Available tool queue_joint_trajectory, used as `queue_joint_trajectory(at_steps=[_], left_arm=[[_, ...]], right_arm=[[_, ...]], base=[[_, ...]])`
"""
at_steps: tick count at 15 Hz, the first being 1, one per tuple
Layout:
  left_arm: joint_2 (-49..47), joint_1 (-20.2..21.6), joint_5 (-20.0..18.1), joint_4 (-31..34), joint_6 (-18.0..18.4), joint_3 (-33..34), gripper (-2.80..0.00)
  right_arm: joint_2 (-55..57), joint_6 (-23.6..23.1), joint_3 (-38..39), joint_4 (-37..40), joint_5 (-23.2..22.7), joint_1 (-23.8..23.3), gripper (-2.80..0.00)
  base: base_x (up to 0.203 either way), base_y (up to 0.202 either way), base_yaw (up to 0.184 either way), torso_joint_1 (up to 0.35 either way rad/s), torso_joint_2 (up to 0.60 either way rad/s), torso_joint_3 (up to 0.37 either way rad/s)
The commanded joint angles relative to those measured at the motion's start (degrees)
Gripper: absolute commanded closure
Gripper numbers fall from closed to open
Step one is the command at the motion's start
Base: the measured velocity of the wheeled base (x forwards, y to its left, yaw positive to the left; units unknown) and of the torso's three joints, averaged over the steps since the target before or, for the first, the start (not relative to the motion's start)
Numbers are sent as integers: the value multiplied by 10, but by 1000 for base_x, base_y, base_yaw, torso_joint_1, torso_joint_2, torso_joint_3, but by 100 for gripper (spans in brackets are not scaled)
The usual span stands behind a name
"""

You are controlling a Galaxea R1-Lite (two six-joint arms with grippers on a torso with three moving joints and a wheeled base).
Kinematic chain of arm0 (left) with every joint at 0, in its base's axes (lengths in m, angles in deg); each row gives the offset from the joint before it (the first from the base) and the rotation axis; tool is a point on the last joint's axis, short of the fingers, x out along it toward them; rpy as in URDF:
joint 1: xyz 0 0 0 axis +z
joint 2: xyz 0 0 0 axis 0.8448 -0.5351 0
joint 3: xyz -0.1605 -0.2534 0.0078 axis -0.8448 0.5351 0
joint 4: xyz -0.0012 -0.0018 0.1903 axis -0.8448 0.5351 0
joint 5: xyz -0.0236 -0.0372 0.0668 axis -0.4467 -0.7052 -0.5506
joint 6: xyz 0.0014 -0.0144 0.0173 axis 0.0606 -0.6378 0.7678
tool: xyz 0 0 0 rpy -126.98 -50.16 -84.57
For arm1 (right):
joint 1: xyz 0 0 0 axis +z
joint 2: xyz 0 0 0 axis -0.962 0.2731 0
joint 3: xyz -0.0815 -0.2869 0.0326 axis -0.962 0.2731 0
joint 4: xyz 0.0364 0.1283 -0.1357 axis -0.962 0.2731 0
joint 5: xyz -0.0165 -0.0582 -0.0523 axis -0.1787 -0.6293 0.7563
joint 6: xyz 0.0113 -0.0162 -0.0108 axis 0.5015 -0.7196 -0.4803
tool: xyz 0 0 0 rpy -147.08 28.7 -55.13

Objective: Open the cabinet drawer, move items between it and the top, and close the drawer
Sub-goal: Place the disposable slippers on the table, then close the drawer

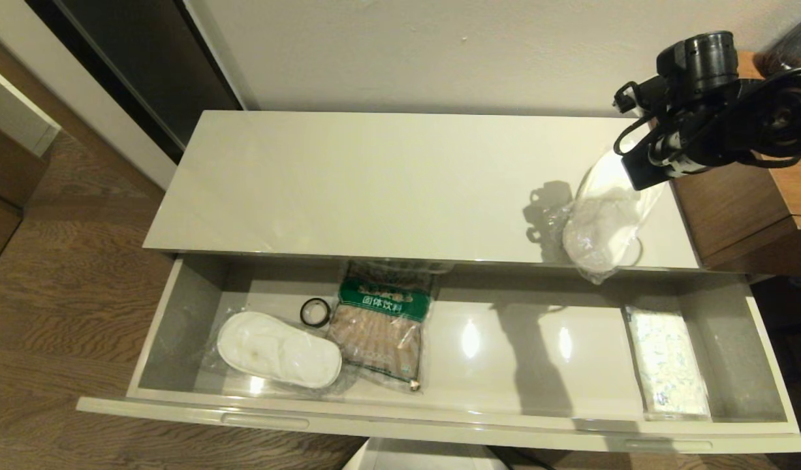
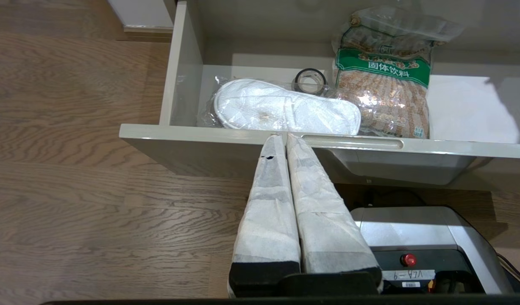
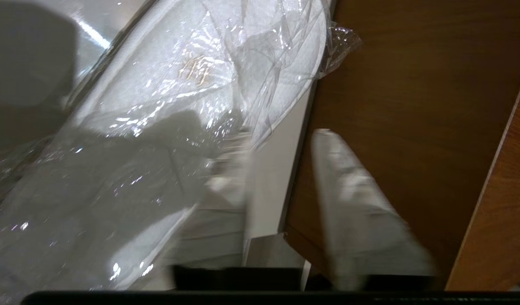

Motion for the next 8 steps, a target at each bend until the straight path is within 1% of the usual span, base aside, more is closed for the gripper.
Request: queue_joint_trajectory(at_steps=[1, 2, 3, 5, 6, 7, 8], left_arm=[[-1, -1, 0, 0, 0, 0, 0], [-1, -1, 0, 0, 0, 0, 0], [-1, -1, 0, 0, 0, 0, 0], [-1, -1, 0, 0, 0, 0, 0], [-1, 0, 0, 0, 0, 0, 0], [-1, 0, 0, 0, 0, 0, 0], [-1, 0, 0, 0, 0, 0, 0]], right_arm=[[-43, 3, 19, 11, 10, 18, 0], [-58, 7, 21, 31, 15, 27, 0], [-75, 24, 22, 68, 17, 37, 0], [-103, 85, 22, 176, 18, 58, 0], [-117, 128, 22, 243, 18, 69, 0], [-132, 182, 22, 318, 18, 82, 0], [-145, 256, 22, 393, 17, 101, 0]], base=[[0, 0, 0, 0, 0, 0], [0, 0, 0, 0, 0, 0], [0, 0, 0, 0, 0, 0], [0, 0, 0, 0, 0, 0], [0, 0, 0, 0, 0, 0], [0, 0, 0, 0, 0, 0], [0, 0, 0, 0, 0, 0]])
